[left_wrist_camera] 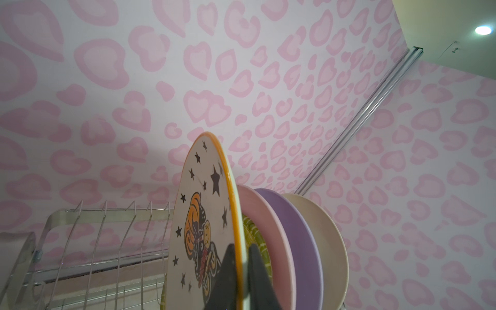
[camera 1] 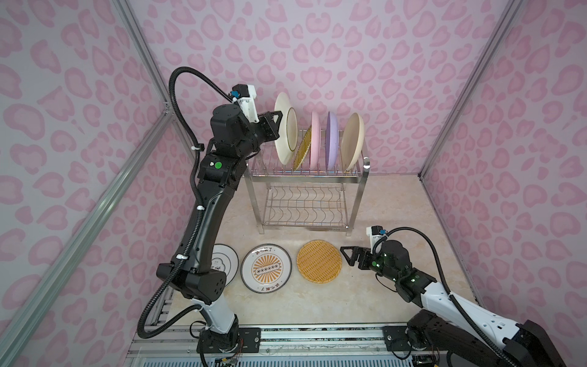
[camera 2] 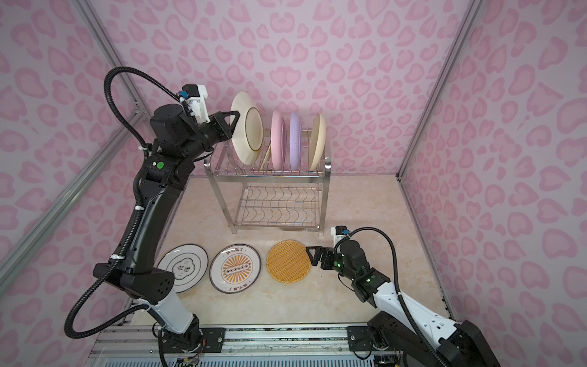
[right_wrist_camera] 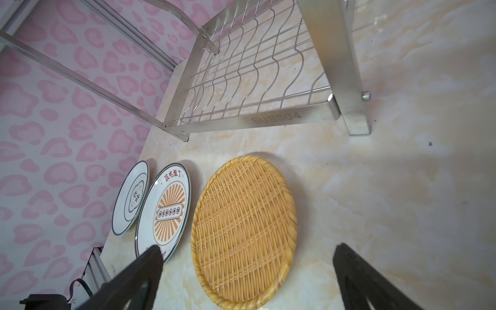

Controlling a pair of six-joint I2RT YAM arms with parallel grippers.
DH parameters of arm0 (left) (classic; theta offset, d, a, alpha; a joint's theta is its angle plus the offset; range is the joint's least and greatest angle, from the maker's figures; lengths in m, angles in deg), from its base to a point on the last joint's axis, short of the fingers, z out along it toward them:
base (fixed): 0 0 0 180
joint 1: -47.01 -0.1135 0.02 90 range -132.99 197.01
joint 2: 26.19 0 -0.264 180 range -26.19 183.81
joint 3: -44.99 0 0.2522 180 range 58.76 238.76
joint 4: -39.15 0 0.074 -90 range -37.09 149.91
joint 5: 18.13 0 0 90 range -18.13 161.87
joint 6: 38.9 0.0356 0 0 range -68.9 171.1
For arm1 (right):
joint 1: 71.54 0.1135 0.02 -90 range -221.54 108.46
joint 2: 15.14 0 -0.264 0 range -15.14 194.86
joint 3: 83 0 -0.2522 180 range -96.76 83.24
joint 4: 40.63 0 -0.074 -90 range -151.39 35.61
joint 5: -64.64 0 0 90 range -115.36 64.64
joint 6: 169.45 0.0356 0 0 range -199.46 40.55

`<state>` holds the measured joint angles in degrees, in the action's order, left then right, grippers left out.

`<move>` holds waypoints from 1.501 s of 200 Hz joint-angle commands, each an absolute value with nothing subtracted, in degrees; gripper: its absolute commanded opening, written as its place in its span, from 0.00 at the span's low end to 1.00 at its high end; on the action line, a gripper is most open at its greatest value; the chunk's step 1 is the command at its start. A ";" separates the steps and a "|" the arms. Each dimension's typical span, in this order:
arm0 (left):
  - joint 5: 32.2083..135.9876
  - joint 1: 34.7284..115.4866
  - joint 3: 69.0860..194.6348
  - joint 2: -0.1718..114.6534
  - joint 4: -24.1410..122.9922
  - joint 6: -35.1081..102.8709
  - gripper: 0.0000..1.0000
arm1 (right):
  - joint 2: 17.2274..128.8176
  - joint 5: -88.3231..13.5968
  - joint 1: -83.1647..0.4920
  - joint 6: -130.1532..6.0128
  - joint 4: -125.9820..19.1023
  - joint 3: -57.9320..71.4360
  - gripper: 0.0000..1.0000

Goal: Load plates into a dish rack
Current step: Place the plate on the dish rack.

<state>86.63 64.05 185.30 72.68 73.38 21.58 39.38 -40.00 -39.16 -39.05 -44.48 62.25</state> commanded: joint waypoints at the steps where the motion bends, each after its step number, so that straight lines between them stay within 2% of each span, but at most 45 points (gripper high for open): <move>1: 85.41 64.03 186.28 71.37 65.70 23.85 0.04 | 39.79 -40.37 -39.12 -38.67 -42.36 62.62 0.99; 63: 80.62 65.20 184.69 71.42 66.18 25.09 0.04 | 39.53 -40.04 -38.93 -38.32 -42.83 62.85 0.99; 300: 77.51 65.18 183.91 75.46 68.55 28.51 0.04 | 41.28 -39.95 -38.67 -37.64 -41.21 63.82 0.99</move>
<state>80.12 65.44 183.85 75.06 73.55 25.26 40.91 -39.98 -38.81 -38.05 -42.88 63.54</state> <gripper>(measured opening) 0.101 0.993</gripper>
